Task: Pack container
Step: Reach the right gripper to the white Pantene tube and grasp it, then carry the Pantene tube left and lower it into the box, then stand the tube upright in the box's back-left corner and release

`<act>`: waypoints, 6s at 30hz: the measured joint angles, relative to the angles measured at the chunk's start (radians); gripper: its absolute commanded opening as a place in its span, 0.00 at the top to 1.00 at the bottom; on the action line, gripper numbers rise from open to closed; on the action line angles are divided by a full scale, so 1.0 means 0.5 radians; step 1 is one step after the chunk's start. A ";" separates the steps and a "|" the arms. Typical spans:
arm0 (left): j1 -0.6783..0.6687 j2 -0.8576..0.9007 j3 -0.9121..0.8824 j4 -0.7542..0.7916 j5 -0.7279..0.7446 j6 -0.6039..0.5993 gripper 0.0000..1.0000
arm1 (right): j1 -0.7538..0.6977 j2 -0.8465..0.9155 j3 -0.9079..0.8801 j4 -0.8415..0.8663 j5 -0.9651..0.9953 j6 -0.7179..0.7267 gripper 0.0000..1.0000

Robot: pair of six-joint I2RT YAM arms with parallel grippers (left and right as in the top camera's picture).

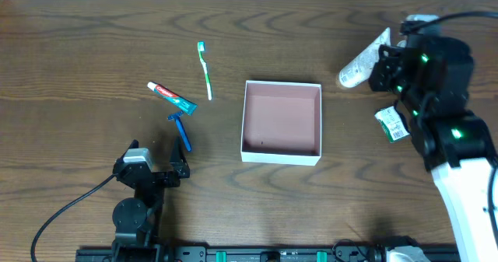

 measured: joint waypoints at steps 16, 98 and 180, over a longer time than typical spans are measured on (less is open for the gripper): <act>0.000 0.000 0.000 -0.001 0.001 0.000 0.02 | 0.623 -0.009 0.008 0.050 0.047 0.175 0.99; 0.000 0.000 0.000 0.000 0.001 0.000 0.02 | 1.145 1.024 0.030 0.768 0.530 0.372 0.50; 0.000 0.000 0.000 0.000 0.001 0.000 0.02 | 1.172 0.826 0.089 0.331 0.394 1.359 0.99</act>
